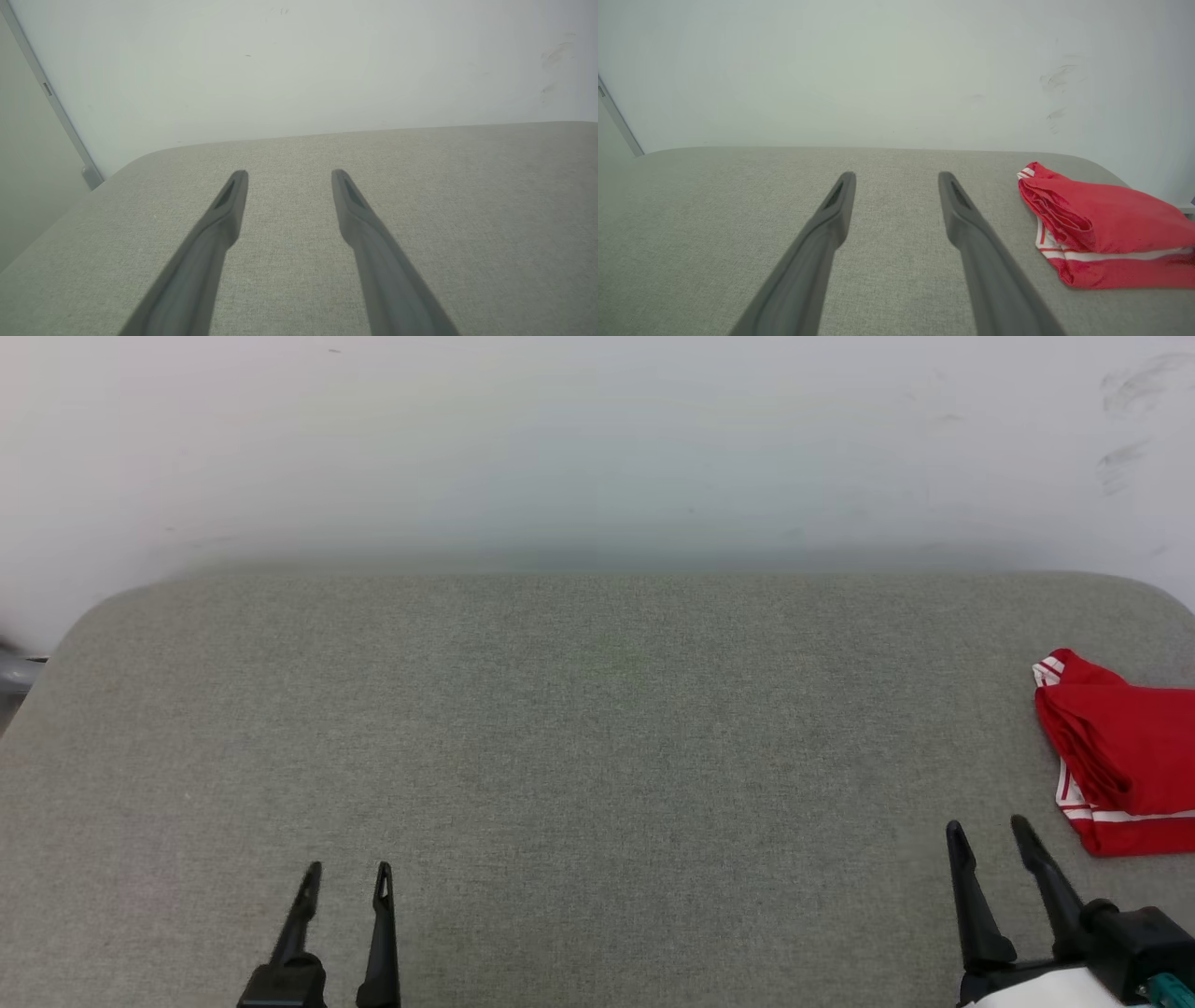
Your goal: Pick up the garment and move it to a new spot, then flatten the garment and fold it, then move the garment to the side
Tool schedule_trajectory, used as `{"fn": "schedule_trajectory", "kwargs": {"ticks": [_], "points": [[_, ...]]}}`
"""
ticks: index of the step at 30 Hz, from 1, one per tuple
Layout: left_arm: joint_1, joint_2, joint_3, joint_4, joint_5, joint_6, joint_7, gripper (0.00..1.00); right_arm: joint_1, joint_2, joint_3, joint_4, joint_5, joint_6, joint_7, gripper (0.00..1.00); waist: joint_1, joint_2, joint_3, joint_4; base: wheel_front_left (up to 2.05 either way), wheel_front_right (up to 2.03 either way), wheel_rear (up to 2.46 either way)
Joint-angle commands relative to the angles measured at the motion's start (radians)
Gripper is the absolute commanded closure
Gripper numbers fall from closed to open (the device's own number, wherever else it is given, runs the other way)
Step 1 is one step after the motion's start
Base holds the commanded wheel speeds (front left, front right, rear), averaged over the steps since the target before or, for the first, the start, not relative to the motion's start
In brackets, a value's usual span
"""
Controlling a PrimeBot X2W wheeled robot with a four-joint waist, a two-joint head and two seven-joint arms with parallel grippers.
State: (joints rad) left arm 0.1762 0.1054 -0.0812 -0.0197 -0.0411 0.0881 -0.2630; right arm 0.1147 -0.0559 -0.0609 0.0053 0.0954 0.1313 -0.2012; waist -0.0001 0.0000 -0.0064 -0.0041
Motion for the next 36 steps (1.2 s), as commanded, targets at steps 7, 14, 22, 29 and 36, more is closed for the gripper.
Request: {"fn": "schedule_trajectory", "kwargs": {"ticks": [7, 14, 22, 29, 36], "points": [[-0.001, -0.004, -0.004, 0.037, -0.069, -0.007, 0.014, 1.0, 0.003, -0.001, 0.004, 0.042, 0.065, 0.0, 0.01, 1.0, 0.0001, 0.0, 0.0, 0.0, 0.0, 0.0, 0.0], [-0.031, 0.0, 0.006, 0.059, -0.226, -0.027, 0.042, 1.0, -0.02, -0.006, 0.004, 0.061, 0.213, 0.0, 0.036, 1.0, 0.0001, 0.0, 0.001, 0.0, 0.0, 0.0, 0.0], [-0.062, 0.003, 0.016, 0.087, -0.388, -0.05, 0.071, 1.0, -0.045, -0.01, 0.004, 0.081, 0.366, 0.0, 0.063, 1.0, 0.0001, 0.0, 0.001, 0.001, 0.0, 0.0, 0.0], [-0.087, 0.004, 0.025, 0.108, -0.517, -0.068, 0.095, 1.0, -0.064, -0.012, 0.003, 0.097, 0.488, 0.0, 0.085, 1.0, 0.0001, 0.0, 0.002, 0.001, 0.0, 0.0, 0.0], [-0.109, 0.004, 0.035, 0.125, -0.636, -0.084, 0.119, 1.0, -0.081, -0.014, 0.001, 0.112, 0.601, 0.0, 0.106, 1.0, 0.0001, 0.0, 0.002, 0.001, 0.0, 0.0, 0.0]]}}
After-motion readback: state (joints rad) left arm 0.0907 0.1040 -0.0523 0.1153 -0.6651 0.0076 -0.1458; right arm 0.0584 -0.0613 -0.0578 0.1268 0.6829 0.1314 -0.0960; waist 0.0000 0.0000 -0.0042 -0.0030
